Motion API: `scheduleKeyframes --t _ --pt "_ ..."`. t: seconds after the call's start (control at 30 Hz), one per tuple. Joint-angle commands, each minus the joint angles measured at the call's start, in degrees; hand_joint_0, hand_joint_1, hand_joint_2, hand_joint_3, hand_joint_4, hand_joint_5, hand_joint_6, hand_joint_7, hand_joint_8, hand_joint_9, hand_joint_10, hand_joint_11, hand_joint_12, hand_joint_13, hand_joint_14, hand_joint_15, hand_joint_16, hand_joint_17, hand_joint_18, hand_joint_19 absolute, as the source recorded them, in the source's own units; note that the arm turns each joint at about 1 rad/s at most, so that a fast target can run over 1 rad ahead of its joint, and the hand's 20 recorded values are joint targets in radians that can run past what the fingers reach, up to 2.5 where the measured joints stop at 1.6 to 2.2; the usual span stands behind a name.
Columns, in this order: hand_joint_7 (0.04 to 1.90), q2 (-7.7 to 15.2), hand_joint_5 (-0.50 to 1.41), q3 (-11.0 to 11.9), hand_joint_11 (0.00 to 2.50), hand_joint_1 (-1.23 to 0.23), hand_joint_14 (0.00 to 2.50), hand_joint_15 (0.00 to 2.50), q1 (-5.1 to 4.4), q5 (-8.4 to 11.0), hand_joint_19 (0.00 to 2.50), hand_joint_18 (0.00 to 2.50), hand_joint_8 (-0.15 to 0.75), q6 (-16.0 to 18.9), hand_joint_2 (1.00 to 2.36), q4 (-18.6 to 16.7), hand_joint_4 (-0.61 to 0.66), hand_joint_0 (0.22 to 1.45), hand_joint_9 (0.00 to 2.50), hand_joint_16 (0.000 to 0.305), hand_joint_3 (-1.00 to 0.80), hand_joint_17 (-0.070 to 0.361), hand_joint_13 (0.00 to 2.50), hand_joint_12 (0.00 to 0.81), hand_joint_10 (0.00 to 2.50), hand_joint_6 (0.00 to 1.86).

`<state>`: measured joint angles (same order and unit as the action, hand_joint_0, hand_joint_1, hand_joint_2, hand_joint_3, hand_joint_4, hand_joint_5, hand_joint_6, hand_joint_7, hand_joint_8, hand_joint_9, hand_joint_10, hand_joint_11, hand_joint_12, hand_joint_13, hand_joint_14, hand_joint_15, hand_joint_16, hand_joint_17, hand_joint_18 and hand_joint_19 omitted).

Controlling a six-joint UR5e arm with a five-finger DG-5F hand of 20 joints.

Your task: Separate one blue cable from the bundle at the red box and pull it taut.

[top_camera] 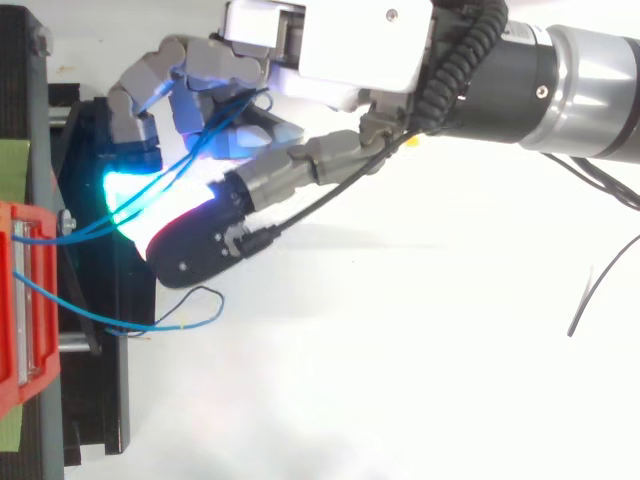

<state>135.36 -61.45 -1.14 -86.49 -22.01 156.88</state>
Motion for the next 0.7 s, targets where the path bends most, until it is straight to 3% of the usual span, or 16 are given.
scheduleKeyframes --t 0.0,0.07,0.27,0.4,0.67 --pt "1.01 -0.01 -0.16 0.54 1.47 -0.31 2.50 1.26 0.00 -0.08 1.61 1.21 0.355 -0.05 1.00 0.00 0.14 0.55 0.45 0.049 -0.50 0.109 0.74 0.397 2.50 0.90" --pt "1.02 -0.01 -0.16 0.71 1.45 -0.30 2.50 1.27 0.00 0.01 1.62 1.20 0.350 0.04 1.00 0.00 0.14 0.59 0.47 0.047 -0.50 0.105 0.76 0.395 2.50 0.90" --pt "1.04 -0.01 -0.15 0.80 1.50 -0.54 2.50 1.31 0.17 -0.08 1.60 1.22 0.344 0.04 1.02 -0.08 0.15 0.61 0.51 0.046 -0.22 0.104 0.80 0.394 2.50 0.90" --pt "1.02 0.08 -0.16 0.80 1.47 -0.69 2.50 1.30 0.17 0.01 1.57 1.25 0.358 0.04 1.02 0.09 0.16 0.61 0.48 0.052 -0.14 0.117 0.81 0.415 2.50 0.91" --pt "0.99 0.08 -0.18 0.80 1.52 -0.81 2.50 1.34 -0.09 -0.08 1.55 1.18 0.340 -0.40 1.02 0.00 0.09 0.65 0.43 0.047 -0.19 0.106 0.75 0.394 2.50 0.93"
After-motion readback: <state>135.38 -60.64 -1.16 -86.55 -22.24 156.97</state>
